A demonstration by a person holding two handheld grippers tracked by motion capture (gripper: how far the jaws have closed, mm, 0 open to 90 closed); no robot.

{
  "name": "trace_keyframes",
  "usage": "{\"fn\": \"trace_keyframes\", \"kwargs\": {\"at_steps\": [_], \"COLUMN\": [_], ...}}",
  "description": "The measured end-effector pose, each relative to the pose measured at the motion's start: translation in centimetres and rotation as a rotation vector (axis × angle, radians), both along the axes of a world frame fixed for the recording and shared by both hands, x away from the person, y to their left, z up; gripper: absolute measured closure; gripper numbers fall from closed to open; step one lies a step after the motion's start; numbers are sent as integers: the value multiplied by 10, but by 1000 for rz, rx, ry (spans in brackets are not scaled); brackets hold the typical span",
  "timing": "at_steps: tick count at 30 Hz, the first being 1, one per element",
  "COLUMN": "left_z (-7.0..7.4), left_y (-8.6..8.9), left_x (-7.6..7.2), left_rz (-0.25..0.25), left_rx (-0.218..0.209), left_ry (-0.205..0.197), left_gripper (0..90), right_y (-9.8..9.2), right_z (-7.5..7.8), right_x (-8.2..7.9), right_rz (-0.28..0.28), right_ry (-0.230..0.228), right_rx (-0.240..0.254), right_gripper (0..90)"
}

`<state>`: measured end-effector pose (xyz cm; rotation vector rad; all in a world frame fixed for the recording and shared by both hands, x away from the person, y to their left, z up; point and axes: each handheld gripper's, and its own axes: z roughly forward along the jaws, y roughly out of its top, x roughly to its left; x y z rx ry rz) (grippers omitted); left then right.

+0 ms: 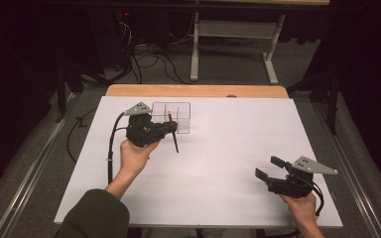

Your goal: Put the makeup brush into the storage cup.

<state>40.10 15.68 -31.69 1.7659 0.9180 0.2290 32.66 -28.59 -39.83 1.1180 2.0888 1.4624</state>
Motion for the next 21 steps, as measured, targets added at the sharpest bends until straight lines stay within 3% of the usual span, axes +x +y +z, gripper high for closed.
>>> {"fn": "trace_keyframes", "kwargs": {"at_steps": [21], "left_z": [8], "left_y": [0], "left_x": [27], "left_rz": [65], "left_rx": [28], "left_ry": [4], "left_gripper": [820], "right_y": [1], "right_z": [0], "right_x": [0], "right_rz": [2], "right_ry": [4], "right_rx": [-3], "right_gripper": [209]}}
